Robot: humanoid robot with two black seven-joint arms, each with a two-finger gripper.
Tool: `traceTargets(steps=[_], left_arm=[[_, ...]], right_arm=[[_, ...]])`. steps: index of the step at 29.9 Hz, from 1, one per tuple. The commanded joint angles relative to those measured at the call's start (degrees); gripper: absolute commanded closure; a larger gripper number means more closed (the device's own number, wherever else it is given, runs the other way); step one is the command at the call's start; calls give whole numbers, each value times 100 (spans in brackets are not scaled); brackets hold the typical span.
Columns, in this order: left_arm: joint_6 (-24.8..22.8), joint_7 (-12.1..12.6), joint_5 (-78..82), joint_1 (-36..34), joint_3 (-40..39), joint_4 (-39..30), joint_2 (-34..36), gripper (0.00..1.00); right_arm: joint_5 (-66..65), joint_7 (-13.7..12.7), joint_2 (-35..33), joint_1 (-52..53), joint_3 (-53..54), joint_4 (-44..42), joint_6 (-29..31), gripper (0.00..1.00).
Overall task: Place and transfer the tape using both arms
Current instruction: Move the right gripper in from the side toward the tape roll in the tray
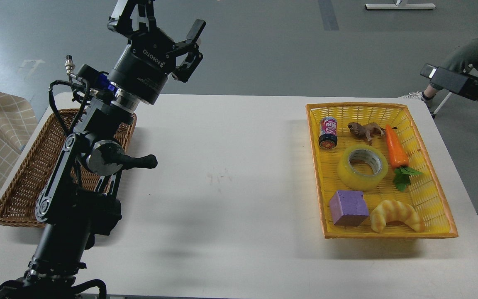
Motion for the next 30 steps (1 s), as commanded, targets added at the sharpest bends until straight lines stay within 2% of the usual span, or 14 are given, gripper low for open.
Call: traceTargets(steps=[1, 8, 12, 22, 30], left_arm=[[-5, -1, 0, 3, 1, -7, 0, 2], [-22, -150, 0, 3, 10, -24, 0, 2], [-22, -150, 0, 3, 18, -24, 0, 2], [21, -150, -18, 3, 19, -16, 0, 2], [30, -150, -53, 3, -8, -7, 0, 2]], right_arm=[[-472, 23, -16, -114, -129, 8, 15, 0], [-1307, 225, -165, -114, -682, 17, 15, 0], [-1519, 234, -139, -114, -912, 0, 15, 0], [-1536, 216, 607, -246, -1114, -351, 15, 0], [-1554, 216, 863, -369, -1123, -694, 15, 0]])
